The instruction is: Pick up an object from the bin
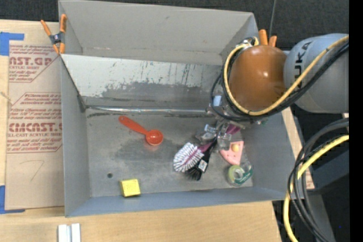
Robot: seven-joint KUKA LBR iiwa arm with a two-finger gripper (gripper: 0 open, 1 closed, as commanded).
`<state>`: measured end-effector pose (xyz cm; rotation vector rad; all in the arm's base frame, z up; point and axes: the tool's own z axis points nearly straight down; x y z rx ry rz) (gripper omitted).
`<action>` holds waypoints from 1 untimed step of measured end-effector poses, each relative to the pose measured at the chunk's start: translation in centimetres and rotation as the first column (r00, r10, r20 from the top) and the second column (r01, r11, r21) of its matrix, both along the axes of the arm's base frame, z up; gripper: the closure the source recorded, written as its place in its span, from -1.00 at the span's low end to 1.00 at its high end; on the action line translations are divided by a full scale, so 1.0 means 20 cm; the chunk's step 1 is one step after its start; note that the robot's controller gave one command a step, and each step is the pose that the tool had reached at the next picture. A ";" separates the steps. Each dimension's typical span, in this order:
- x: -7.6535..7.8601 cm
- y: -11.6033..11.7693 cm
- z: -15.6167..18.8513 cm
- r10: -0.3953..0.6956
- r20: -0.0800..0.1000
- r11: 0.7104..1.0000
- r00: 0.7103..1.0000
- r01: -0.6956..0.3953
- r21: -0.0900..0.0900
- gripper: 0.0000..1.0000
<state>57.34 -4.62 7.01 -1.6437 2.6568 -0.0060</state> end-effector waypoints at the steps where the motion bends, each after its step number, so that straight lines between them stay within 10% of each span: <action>1: -0.08 0.12 0.00 -0.368 -0.003 0.930 0.930 0.368 0.005 1.00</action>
Offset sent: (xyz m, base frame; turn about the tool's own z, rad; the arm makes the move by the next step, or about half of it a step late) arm -0.0114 0.0112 0.0171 0.0436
